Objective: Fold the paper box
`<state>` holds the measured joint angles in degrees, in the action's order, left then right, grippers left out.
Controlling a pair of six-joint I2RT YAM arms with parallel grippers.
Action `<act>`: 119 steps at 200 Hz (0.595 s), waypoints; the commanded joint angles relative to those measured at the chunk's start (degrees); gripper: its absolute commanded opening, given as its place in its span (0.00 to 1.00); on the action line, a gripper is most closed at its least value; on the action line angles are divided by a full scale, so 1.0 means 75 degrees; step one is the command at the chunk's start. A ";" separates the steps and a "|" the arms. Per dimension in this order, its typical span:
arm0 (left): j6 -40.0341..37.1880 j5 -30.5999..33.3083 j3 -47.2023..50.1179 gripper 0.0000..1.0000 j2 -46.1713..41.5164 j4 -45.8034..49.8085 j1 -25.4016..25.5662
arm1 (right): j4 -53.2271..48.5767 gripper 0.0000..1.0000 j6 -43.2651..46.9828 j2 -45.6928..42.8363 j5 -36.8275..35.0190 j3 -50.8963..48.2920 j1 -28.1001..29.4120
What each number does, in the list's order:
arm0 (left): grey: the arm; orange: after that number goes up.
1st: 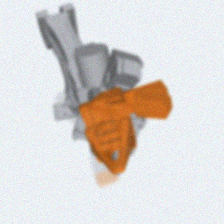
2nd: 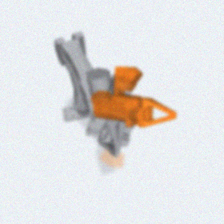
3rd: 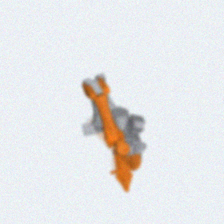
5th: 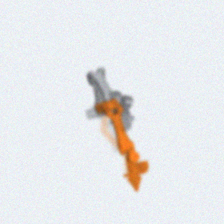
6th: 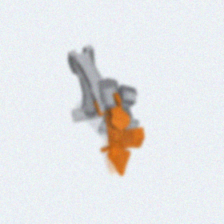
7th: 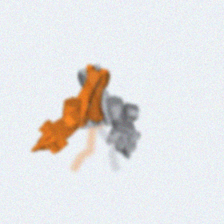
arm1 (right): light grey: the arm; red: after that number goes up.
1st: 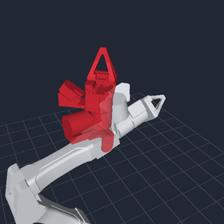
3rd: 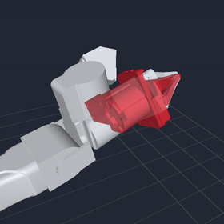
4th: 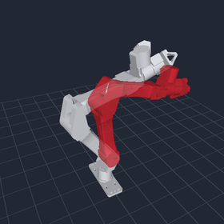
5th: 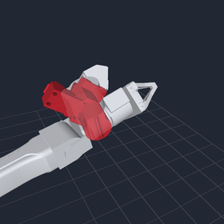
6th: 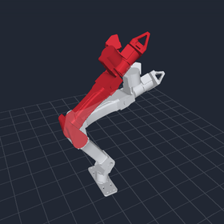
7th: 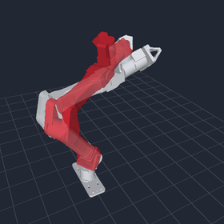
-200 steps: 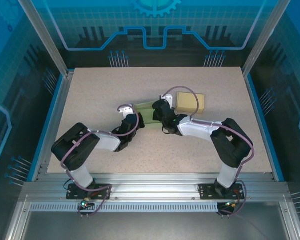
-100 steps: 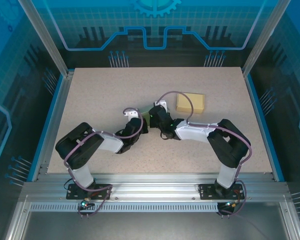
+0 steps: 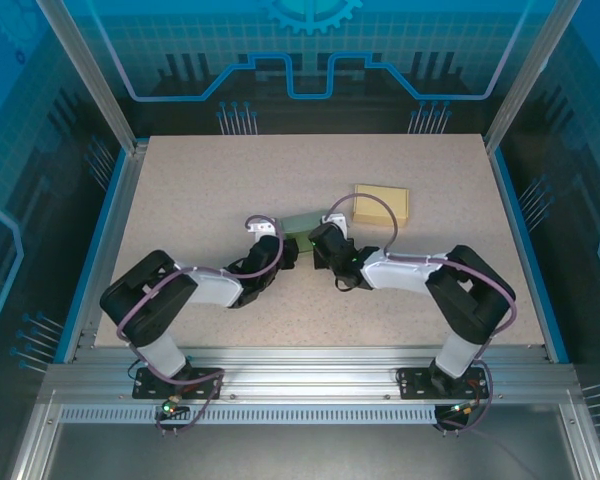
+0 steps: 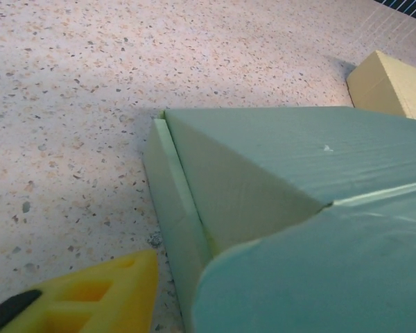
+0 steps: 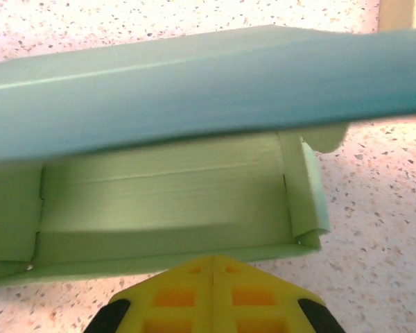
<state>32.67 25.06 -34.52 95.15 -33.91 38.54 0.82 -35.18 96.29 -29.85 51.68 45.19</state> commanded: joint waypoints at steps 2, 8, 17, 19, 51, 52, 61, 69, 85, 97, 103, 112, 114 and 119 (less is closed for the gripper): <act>-0.0090 0.0060 0.0097 0.52 -0.0521 0.0422 0.0057 | -0.0616 0.00 -0.0178 -0.0553 0.0111 -0.0027 -0.0085; -0.0093 0.0051 0.0111 0.54 -0.0624 0.0495 0.0063 | -0.0746 0.00 -0.0173 -0.0658 0.0151 -0.0015 -0.0090; -0.0101 0.0025 0.0125 0.57 -0.0788 0.0627 0.0061 | -0.0929 0.01 -0.0197 -0.0797 0.0197 0.0000 -0.0076; -0.0101 0.0023 0.0126 0.58 -0.0830 0.0665 0.0060 | -0.0982 0.01 -0.0217 -0.0834 0.0210 0.0009 -0.0079; -0.0084 -0.0071 0.0192 0.68 -0.1522 0.1491 0.0128 | -0.1739 0.07 -0.0301 -0.1510 0.0427 0.0035 -0.0037; -0.0081 -0.0071 0.0200 0.68 -0.1550 0.1518 0.0131 | -0.1768 0.07 -0.0307 -0.1532 0.0428 0.0029 -0.0031; -0.0045 -0.0090 0.0239 0.69 -0.1776 0.1814 0.0168 | -0.1996 0.08 -0.0324 -0.1758 0.0483 0.0035 -0.0013; 0.0005 -0.0147 0.0317 0.71 -0.1988 0.2049 0.0205 | -0.2190 0.09 -0.0348 -0.1981 0.0508 0.0035 0.0037; 0.0202 -0.0298 0.0459 0.73 -0.2503 0.2648 0.0236 | -0.2556 0.12 -0.0330 -0.2475 0.0520 0.0023 0.0109; 0.0311 -0.0455 0.0542 0.75 -0.2959 0.3107 0.0256 | -0.2830 0.14 -0.0313 -0.2886 0.0502 0.0033 0.0143; 0.0358 -0.0526 0.0570 0.76 -0.3200 0.3346 0.0272 | -0.2943 0.16 -0.0302 -0.3093 0.0499 0.0035 0.0150; 0.0418 -0.0626 0.0585 0.77 -0.3591 0.3740 0.0284 | -0.3119 0.19 -0.0267 -0.3424 0.0466 0.0055 0.0148; 0.0424 -0.0641 0.0584 0.77 -0.3681 0.3822 0.0286 | -0.3153 0.20 -0.0258 -0.3492 0.0456 0.0064 0.0144; 0.0447 -0.0688 0.0567 0.78 -0.3957 0.4054 0.0285 | -0.3242 0.22 -0.0213 -0.3646 0.0431 0.0105 0.0116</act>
<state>34.17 22.57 -30.96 72.49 -13.63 40.12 -17.32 -37.19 74.56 -26.41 51.68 45.71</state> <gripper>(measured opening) 0.767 0.185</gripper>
